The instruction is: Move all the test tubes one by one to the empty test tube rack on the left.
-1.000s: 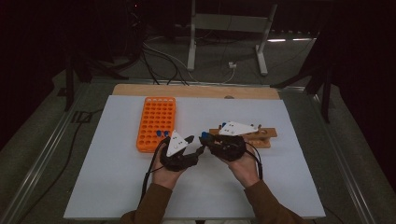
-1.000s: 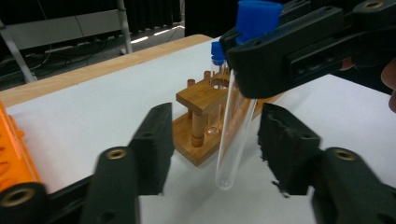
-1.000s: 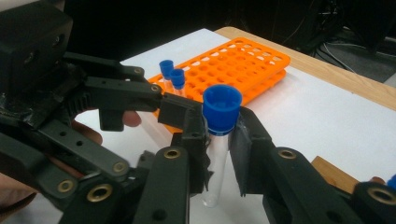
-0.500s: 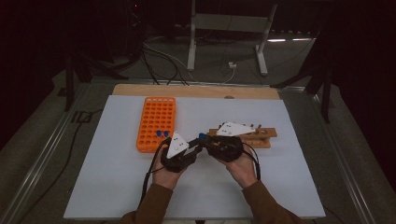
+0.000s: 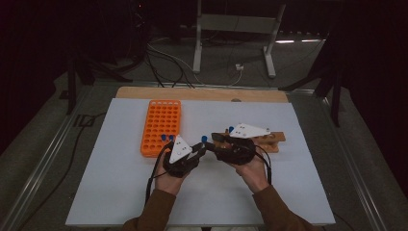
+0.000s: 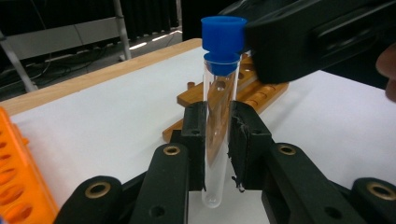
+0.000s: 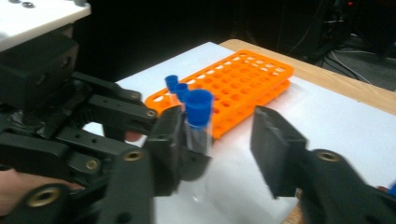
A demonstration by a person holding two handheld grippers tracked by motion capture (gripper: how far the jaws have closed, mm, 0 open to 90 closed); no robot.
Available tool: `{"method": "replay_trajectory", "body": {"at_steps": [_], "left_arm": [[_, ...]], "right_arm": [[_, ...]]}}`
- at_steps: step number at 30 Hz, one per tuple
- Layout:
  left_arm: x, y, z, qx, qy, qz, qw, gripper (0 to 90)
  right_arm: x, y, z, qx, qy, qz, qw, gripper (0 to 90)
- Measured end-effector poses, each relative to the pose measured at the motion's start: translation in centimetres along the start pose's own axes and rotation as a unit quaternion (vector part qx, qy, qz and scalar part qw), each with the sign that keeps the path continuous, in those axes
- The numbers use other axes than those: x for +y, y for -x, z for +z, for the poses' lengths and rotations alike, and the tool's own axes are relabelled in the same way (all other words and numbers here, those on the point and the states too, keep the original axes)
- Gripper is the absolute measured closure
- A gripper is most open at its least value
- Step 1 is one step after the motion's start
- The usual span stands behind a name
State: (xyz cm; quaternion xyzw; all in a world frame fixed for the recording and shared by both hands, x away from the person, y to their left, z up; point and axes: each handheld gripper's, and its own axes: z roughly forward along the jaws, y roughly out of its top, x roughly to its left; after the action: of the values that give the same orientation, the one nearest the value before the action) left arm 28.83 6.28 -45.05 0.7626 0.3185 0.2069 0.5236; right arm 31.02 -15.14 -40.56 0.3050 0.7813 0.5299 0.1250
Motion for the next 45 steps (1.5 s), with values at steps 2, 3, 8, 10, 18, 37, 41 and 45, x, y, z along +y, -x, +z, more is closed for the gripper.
{"method": "replay_trajectory", "body": {"at_steps": [2,3,8,10,18,37,41,45], "left_arm": [[-0.1,-0.2,-0.2,0.002,0.000,-0.004,1.0000,78.1],[-0.1,-0.4,-0.3,0.004,0.001,-0.005,1.0000,78.1],[-0.4,-1.1,-1.2,0.009,0.000,-0.013,0.9999,78.2],[-0.5,-1.5,-1.7,0.011,0.002,-0.018,0.9998,78.3],[-0.9,-2.9,-3.4,0.028,0.006,-0.031,0.9991,78.3],[-2.7,-5.3,-7.4,0.063,0.022,-0.059,0.9960,78.2],[-2.7,-6.0,-8.1,0.080,0.030,-0.062,0.9944,78.1],[-2.8,-6.5,-8.6,0.099,0.035,-0.066,0.9923,78.1]], "right_arm": [[0.0,0.3,-0.2,-0.005,0.000,0.002,1.0000,46.2],[0.0,0.4,-0.3,-0.010,0.000,0.004,0.9999,43.2],[-0.3,0.9,-0.8,-0.042,-0.005,-0.001,0.9991,30.3],[-0.4,1.0,-0.9,-0.061,-0.008,-0.008,0.9981,24.8],[-0.8,1.7,-1.6,-0.097,-0.010,-0.016,0.9951,9.8],[-2.2,3.1,-3.2,-0.117,-0.005,-0.014,0.9930,0.0],[-2.5,3.4,-3.6,-0.123,-0.004,-0.012,0.9923,0.0],[-2.9,3.8,-4.0,-0.127,-0.001,-0.007,0.9919,0.0]]}}
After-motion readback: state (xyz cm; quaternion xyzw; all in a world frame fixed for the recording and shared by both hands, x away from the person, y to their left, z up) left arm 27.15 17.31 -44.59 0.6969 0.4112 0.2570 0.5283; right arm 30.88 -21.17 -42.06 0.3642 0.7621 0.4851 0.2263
